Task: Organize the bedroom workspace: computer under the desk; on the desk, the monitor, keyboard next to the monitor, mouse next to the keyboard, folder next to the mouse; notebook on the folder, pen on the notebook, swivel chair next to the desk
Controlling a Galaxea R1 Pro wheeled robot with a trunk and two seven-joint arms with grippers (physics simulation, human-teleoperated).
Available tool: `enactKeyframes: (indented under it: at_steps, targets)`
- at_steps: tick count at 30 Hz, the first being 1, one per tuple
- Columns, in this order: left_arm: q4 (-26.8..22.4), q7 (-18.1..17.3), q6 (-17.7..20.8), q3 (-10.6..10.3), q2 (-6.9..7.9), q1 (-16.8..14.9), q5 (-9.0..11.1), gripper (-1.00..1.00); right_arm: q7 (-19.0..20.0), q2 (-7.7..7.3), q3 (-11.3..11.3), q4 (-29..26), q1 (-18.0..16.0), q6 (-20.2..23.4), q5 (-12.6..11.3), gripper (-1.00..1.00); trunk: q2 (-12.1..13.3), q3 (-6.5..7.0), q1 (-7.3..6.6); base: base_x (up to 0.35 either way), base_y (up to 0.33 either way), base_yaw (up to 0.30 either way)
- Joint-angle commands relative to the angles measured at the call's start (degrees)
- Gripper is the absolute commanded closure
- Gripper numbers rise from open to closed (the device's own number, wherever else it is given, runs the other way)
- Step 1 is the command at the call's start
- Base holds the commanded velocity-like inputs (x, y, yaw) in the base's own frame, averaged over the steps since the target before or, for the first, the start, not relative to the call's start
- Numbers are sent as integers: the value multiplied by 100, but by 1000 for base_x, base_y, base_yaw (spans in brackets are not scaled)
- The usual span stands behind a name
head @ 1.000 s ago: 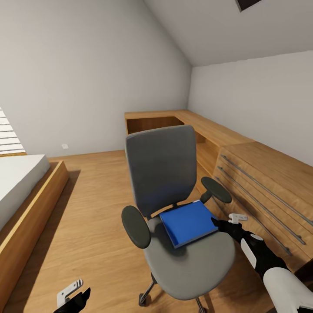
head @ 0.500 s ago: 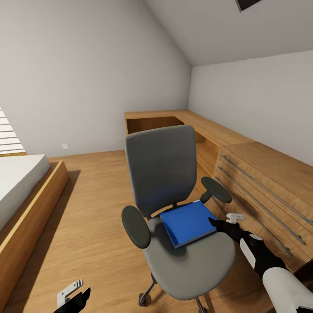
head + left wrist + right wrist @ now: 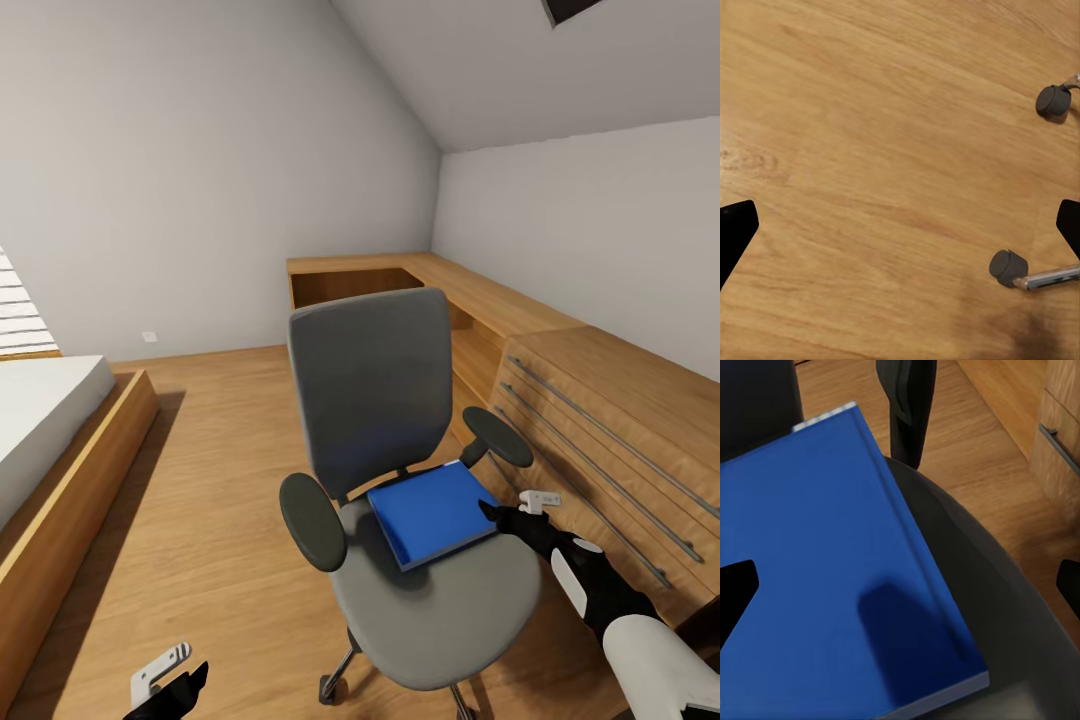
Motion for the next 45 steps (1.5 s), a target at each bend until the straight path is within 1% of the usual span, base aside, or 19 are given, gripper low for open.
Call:
enactKeyframes:
  at_steps: [1,29,45]
  targets:
    - [-11,13,34,1,0,0,60,-100,35,2,-21,-2,-2,35,-58,-100,-2,-5,-1,0,0,0]
    - [-11,29,-30,13,3,-1,59,-100,29,11,-16,-10,-2,34,-49,-100,-2,-5,-1,22,0,0]
    - [-11,31,-30,10,4,-1,60,-100,29,11,-14,-10,-3,34,-49,-100,-644,-292,351,0,0,0]
